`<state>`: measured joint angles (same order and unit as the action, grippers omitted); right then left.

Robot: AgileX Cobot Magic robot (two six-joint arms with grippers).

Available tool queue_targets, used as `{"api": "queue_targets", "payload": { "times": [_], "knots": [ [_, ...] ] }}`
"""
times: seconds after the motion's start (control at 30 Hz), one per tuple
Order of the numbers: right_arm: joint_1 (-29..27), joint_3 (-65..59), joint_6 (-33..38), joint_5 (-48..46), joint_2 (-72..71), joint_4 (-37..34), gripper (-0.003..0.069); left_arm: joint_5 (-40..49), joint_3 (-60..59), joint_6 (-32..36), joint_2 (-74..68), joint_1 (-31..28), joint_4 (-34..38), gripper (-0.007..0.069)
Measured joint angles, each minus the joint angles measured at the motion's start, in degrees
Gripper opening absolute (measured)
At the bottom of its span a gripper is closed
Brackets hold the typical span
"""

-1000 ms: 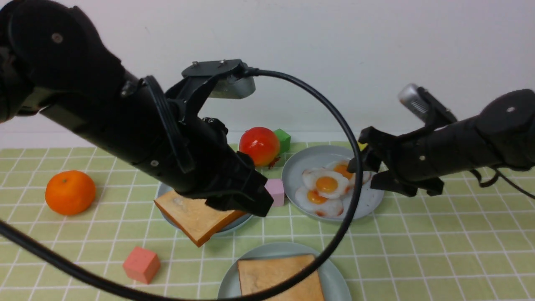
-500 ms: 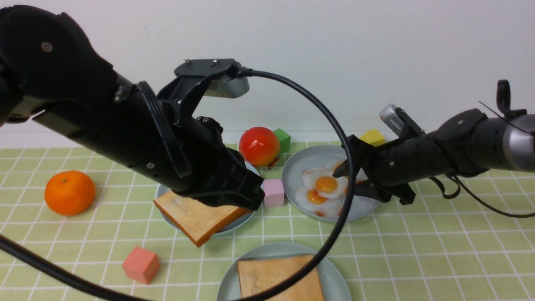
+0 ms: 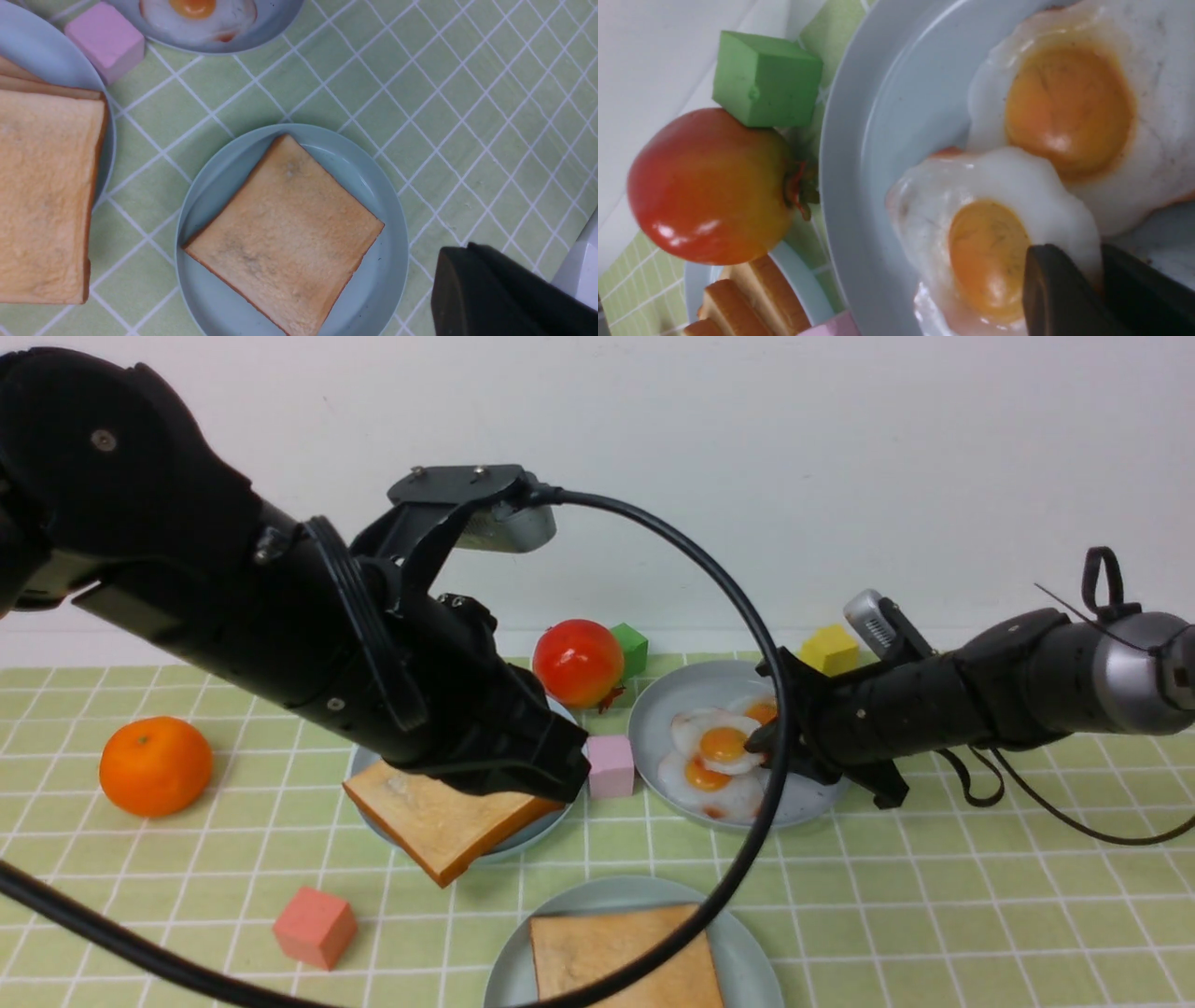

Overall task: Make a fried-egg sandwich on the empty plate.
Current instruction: Use the right arm to grab a fried egg, then use the right arm to place the fried egg on the slice of bread in the middle

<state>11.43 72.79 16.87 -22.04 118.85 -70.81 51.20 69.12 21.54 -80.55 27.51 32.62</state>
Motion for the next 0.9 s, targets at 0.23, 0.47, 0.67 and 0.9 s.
{"api": "queue_targets", "payload": {
  "times": [0.23, 0.47, 0.67, 0.9],
  "knots": [
    [-1.28, -0.02, 0.04, -3.64, -2.61, 2.73, 0.0084, 6.84, 0.00, -6.86, 5.51, 0.00, -4.27, -0.0013],
    [-1.24, -1.35, 1.68, -13.56, -16.64, 13.31, 0.0080, 11.56, -1.92, -20.91, 18.58, 0.00, -17.20, -0.0013],
    [6.06, -12.29, 3.61, -15.11, -25.28, 14.14, 0.0080, 7.53, -10.93, -27.81, 26.86, 0.00, -20.68, -0.0013],
    [17.97, -22.69, 7.74, -7.63, -24.33, 6.42, 0.0080, 3.03, -18.54, -29.32, 28.51, 0.00, -20.93, -0.0010]
  ]
}}
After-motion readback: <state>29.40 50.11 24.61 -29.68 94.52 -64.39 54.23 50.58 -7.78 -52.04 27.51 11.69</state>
